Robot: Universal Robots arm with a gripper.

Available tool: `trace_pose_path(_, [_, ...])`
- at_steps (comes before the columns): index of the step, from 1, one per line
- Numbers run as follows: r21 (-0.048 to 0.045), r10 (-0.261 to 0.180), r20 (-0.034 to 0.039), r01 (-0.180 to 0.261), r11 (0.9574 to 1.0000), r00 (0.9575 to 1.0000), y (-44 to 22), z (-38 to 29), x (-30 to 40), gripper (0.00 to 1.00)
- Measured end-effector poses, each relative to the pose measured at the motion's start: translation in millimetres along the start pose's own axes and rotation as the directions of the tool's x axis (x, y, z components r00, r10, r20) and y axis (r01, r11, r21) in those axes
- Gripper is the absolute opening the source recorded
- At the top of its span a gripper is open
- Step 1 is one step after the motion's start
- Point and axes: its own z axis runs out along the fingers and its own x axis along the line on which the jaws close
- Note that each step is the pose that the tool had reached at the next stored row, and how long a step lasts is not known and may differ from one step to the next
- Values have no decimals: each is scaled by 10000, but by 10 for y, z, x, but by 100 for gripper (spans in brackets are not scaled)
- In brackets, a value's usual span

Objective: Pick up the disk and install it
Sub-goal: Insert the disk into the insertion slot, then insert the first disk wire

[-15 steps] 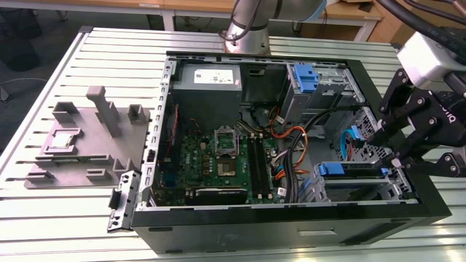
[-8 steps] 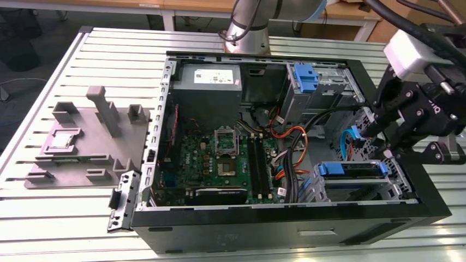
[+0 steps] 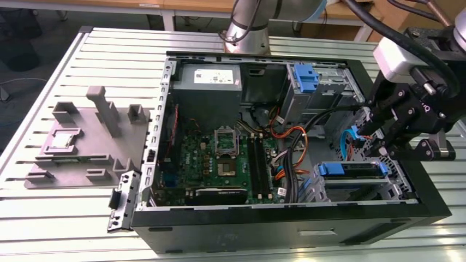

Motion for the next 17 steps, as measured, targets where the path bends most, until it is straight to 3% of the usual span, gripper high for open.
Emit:
trace_pose_path(9, [1,1,-1,-1,10000,10000,8,0,-1,42])
trace_pose_path(14, [0,2,-2,-2,10000,10000,5,9,-39,42])
trace_pose_path(17, [1,0,0,0,10000,10000,-43,23,-52,42])
